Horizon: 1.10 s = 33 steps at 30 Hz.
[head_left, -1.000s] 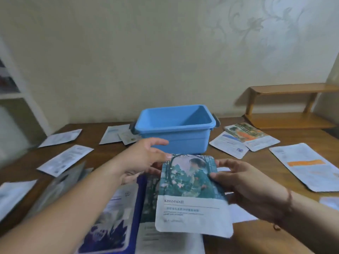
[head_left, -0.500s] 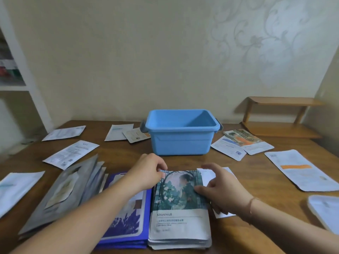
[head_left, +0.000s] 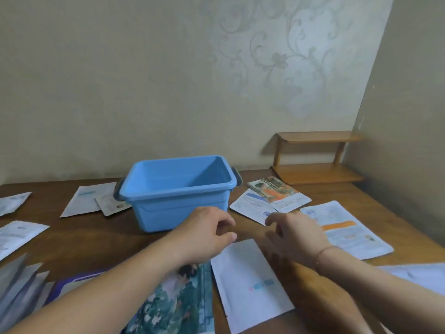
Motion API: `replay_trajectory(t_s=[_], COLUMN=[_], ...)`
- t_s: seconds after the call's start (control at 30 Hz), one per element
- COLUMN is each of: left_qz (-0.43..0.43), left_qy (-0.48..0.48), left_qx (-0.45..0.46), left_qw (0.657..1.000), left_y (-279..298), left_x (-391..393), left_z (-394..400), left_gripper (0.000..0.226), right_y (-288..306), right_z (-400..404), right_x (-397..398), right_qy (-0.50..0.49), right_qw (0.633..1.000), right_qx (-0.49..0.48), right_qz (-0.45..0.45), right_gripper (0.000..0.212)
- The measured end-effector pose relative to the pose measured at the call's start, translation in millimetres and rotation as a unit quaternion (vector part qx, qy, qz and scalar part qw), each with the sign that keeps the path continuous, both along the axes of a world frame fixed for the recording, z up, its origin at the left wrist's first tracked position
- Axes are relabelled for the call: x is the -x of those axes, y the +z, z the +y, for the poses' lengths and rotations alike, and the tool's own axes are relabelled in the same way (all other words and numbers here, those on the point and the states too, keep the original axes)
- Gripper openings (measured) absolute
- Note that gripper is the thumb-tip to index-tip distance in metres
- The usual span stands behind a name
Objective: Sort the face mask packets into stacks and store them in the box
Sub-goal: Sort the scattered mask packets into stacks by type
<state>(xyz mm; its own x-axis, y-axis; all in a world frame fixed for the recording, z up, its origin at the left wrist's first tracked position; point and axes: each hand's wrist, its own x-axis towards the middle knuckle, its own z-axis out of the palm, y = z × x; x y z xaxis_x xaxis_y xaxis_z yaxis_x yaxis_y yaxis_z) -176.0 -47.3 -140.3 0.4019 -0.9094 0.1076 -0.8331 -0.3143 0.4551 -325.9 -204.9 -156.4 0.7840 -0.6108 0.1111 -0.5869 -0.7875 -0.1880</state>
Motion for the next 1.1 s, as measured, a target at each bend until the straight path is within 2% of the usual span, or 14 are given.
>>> replay_trajectory(t_s=[0.1,0.2,0.37,0.43,0.53,0.7,0.83,0.93,1.1], left_qz=[0.019,0.02,0.011,0.008,-0.009,-0.019,-0.027,0.004,0.119], left_qy=[-0.039,-0.039,-0.019,-0.025,-0.039,-0.035,-0.041,-0.036,0.079], left_qx=[-0.044,-0.077,-0.086,-0.093,-0.12,-0.13,-0.144,-0.132,-0.018], left_qw=[0.998,0.996,0.996,0.995,0.992,0.991,0.988,0.991,0.99], left_y=[-8.9,-22.9,-37.2,-38.3,-38.6,-41.8,-40.9,-38.8,-17.3], left_x=[12.3,17.5,11.0,10.4,13.5,16.9,17.2,19.6,22.7], left_z=[-65.3,-114.5,-150.2,-155.0,-158.9,-162.2,-160.3,-154.3,-137.2], left_gripper=[0.04,0.049,0.049,0.059,0.062,0.055,0.057,0.056,0.056], right_y=[-8.2,-19.7,-28.9,-31.2,-33.6,-37.4,-22.7,-8.4,11.6], right_z=[-64.2,-109.0,-158.5,-173.5,-185.5,-193.2,-185.2,-164.0,-116.5], right_x=[-9.5,-23.0,-40.2,-43.9,-50.8,-57.8,-50.7,-34.3,23.9], right_qy=[-0.067,-0.066,-0.178,-0.198,-0.206,-0.221,-0.19,-0.182,-0.135], right_qw=[0.997,0.998,0.983,0.98,0.977,0.959,0.915,0.866,0.833], right_qx=[0.016,0.009,-0.024,-0.018,-0.048,-0.133,-0.267,-0.375,-0.412], right_qz=[-0.036,-0.003,-0.037,-0.012,-0.021,-0.113,-0.235,-0.277,-0.344], right_gripper=[0.034,0.046,0.051,0.045,0.036,0.029,0.017,0.012,0.008])
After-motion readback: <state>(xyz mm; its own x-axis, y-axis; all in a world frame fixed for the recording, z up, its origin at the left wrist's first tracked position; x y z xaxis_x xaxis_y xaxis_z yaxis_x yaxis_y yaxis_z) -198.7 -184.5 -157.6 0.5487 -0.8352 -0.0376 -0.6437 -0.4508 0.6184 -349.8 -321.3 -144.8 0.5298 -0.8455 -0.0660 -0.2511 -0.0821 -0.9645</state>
